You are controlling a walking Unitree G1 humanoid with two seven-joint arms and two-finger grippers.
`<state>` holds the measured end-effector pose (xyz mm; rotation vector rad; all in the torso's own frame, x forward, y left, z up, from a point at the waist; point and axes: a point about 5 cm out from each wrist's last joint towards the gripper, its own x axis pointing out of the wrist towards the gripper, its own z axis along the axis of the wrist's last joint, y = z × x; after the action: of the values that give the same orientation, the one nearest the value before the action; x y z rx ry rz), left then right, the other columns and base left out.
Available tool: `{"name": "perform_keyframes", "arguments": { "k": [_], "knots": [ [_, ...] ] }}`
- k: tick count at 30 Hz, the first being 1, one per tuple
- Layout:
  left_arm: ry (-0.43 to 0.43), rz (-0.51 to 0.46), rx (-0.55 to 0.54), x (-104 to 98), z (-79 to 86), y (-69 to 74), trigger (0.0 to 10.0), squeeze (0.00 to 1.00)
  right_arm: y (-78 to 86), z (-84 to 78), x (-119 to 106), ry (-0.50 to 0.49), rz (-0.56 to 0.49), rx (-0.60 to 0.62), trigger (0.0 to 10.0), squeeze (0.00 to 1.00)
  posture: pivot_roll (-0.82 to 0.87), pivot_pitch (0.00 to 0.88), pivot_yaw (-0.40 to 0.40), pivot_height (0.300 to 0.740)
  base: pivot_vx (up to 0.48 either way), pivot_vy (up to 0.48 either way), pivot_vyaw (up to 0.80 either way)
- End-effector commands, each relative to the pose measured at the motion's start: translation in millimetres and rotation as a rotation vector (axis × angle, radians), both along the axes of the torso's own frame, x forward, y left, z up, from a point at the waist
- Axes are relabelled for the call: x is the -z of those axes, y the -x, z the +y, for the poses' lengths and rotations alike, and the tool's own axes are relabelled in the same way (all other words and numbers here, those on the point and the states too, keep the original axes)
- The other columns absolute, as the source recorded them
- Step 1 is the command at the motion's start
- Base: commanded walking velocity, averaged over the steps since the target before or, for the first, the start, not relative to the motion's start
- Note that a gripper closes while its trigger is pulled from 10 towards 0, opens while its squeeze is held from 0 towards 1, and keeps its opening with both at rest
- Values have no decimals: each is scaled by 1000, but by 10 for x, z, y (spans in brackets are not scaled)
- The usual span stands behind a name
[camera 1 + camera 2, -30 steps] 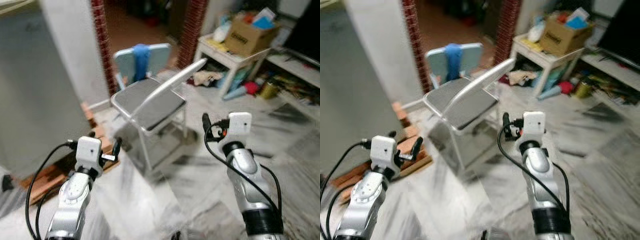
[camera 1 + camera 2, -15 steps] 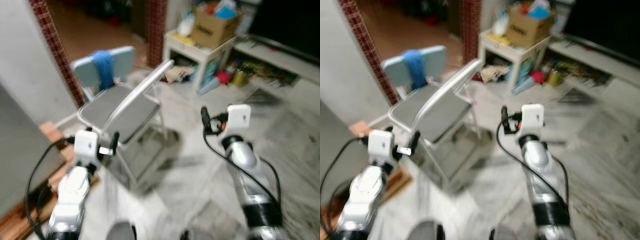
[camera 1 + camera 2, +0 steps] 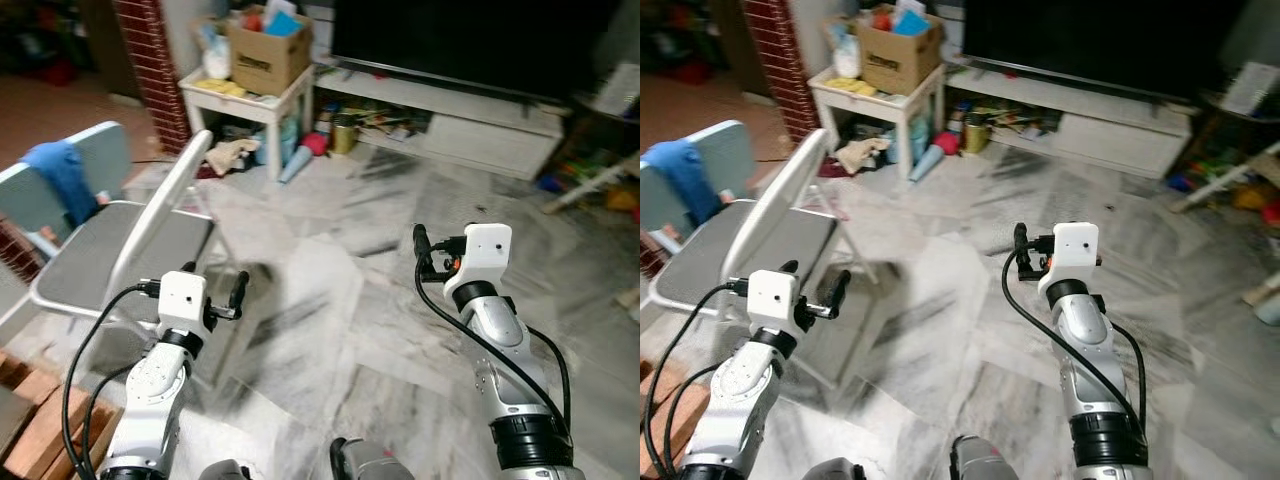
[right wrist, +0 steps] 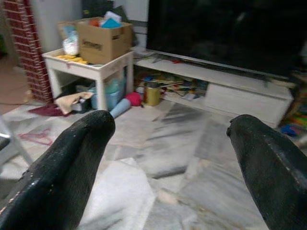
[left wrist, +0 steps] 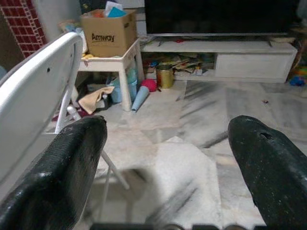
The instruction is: Restocking fridge
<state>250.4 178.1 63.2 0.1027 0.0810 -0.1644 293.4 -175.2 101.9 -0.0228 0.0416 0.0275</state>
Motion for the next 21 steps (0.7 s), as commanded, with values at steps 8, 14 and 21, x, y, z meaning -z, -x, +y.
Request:
{"name": "perform_keyframes", "arguments": {
  "k": [8, 14, 21],
  "knots": [
    [-41, 1, -26, -9, 144, -13, 10000, 0, 1, -6, 5, -19, 0, 30, 10000, 0, 36, 0, -3, 740, 0, 0, -800],
    [-32, -8, -24, -38, 126, -36, 10000, 0, 2, -11, 4, -26, 2, 39, 10000, 0, 34, 0, 1, 740, 0, -388, -800],
    [-23, -5, -20, -28, 104, -34, 10000, 0, 24, -31, 14, -22, 3, 43, 10000, 0, 28, 0, 6, 740, 0, -236, -800]
  ]
}}
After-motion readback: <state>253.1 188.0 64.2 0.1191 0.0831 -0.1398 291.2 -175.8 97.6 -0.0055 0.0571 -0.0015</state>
